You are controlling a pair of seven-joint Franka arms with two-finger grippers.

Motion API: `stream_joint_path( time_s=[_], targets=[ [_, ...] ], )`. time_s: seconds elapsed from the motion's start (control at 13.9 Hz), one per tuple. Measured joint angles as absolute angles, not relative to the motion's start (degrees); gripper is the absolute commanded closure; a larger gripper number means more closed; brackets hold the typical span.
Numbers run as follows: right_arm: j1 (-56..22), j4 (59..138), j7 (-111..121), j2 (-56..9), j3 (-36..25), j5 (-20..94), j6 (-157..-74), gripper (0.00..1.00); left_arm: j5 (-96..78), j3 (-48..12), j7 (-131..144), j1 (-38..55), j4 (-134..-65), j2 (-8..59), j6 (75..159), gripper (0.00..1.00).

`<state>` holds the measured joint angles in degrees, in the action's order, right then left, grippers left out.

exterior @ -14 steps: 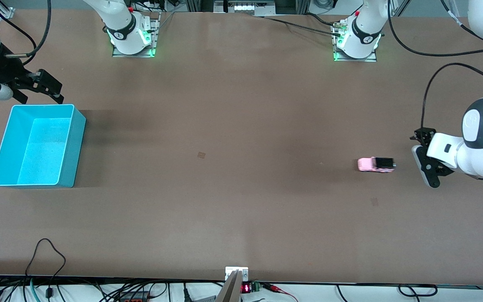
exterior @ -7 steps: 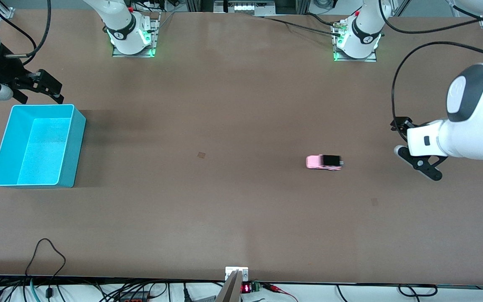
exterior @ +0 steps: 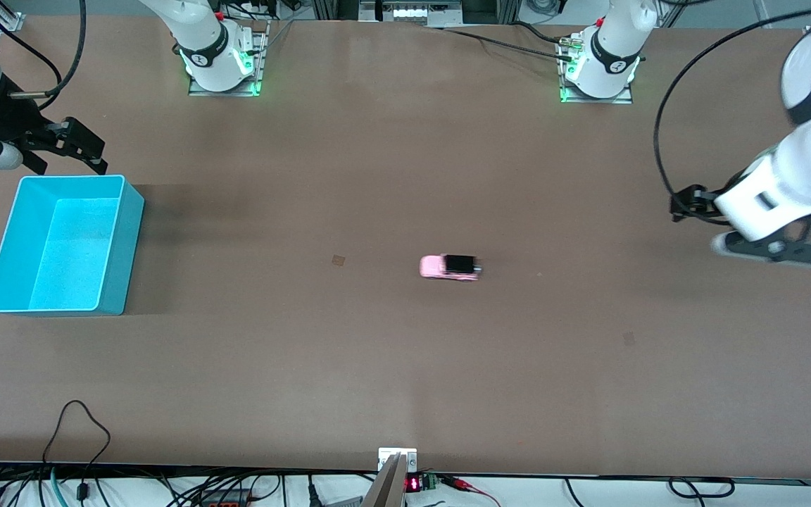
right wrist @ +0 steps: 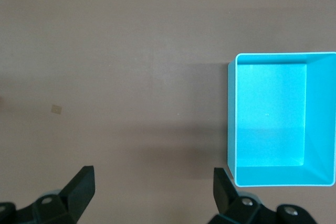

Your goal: Wind and store pink jeep toy

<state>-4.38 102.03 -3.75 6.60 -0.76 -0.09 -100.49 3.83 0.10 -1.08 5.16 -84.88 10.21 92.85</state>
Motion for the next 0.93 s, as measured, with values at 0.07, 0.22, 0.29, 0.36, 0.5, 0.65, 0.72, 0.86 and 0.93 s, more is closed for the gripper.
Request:
stream_joint_path(
  time_s=[0.07,0.22,0.29,0.36,0.5,0.65,0.72,0.86,0.93],
  targets=[
    [-4.38,102.04,-3.75,6.60,-0.76,-0.09,-100.37,0.00,3.82,1.00,-0.76,5.29,-87.01,8.20,96.13,0.00],
    [-4.37,102.04,-3.75,6.60,-0.76,-0.09,-100.07,0.00,3.81,2.10,-0.73,5.28,-92.01,4.37,99.12,0.00],
    [-4.37,102.04,-3.75,6.59,-0.76,-0.09,-100.02,0.00,3.81,2.33,-1.00,5.23,-94.21,2.87,99.11,0.00],
    [-4.37,102.04,-3.75,6.59,-0.76,-0.09,-99.99,0.00,3.81,2.35,-1.91,5.21,-95.84,1.83,98.89,0.00],
    [-4.35,102.04,-3.75,6.59,-0.77,-0.09,-99.91,0.00,3.81,2.30,-3.90,5.28,-96.78,1.01,98.36,0.00],
    [-4.35,102.04,-3.75,6.59,-0.77,-0.09,-99.83,0.00,3.81,2.26,-4.21,5.29,-96.76,0.93,97.15,0.00],
    [-4.35,102.05,-3.75,6.59,-0.77,-0.09,-99.75,0.00,3.81,2.26,-4.29,5.30,-96.76,0.92,96.67,0.00],
    [-4.35,102.06,-3.75,6.59,-0.77,-0.09,-99.66,0.00,3.81,2.21,-4.40,5.37,-96.70,0.92,96.37,0.00],
    [-4.34,102.06,-3.75,6.59,-0.77,-0.09,-99.65,0.00,3.81,2.19,-4.45,5.40,-96.65,0.92,96.29,0.00]
  ],
)
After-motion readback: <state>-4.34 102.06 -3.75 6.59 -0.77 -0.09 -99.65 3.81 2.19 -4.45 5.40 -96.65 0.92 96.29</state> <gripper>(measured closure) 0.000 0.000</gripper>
